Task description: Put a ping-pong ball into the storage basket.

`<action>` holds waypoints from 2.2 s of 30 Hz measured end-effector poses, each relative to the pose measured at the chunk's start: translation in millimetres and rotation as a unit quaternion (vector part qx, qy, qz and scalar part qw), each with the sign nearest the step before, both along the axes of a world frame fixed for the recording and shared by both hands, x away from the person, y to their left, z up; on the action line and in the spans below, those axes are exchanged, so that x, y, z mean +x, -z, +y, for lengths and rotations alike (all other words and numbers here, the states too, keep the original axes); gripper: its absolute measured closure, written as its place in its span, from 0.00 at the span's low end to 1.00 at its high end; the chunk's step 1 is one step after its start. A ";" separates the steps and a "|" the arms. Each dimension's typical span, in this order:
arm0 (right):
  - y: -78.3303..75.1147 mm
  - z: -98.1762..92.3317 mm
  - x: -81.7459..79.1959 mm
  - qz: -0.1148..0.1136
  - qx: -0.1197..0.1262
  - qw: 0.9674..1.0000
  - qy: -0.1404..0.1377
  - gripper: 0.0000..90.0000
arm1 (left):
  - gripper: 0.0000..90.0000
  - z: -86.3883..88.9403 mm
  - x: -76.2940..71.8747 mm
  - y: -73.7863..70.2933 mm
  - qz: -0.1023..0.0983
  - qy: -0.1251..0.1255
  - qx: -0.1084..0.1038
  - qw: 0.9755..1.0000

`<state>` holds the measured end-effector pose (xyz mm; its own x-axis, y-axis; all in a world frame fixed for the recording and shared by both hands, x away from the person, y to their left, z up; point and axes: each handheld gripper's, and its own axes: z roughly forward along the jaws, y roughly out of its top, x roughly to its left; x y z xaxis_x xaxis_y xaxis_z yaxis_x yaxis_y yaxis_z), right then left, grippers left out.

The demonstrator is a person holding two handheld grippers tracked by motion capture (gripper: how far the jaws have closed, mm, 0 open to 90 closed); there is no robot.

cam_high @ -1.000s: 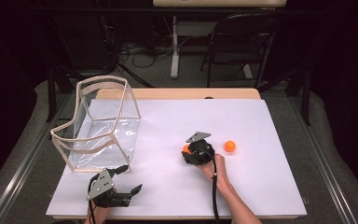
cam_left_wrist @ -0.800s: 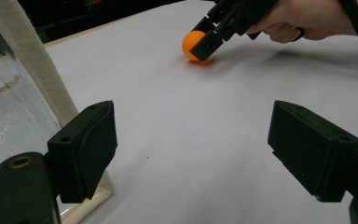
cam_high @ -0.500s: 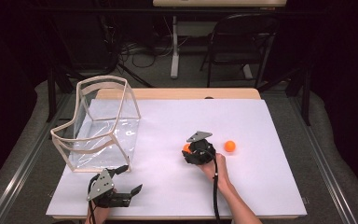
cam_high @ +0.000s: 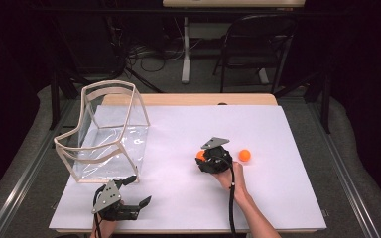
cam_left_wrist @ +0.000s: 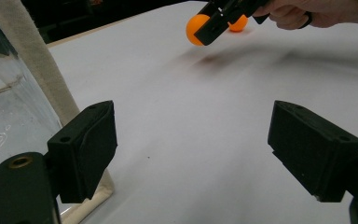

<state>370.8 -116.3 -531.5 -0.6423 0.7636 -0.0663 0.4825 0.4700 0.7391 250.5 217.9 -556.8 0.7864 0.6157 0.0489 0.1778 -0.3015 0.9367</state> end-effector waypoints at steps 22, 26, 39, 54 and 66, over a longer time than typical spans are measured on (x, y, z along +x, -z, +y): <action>-33.5 7.3 -7.9 -0.015 -0.004 1.000 -0.020 0.56 | 0.17 0.9 -0.4 -0.8 -0.002 0.000 -0.002 1.000; -38.2 7.1 -9.9 -0.018 -0.005 1.000 -0.021 0.56 | 0.17 0.7 -0.2 -0.7 -0.002 0.000 -0.003 1.000; -51.0 6.0 -9.7 -0.024 0.003 0.999 -0.023 0.56 | 0.17 2.6 -0.8 -2.1 -0.004 0.003 -0.003 1.000; -62.5 9.2 -6.5 -0.028 0.011 0.999 -0.030 0.56 | 0.17 2.2 0.5 -1.1 -0.001 0.002 -0.005 1.000; -77.8 8.4 -2.8 -0.035 0.012 0.999 -0.033 0.57 | 0.17 1.6 0.4 -1.0 -0.001 0.002 -0.005 1.000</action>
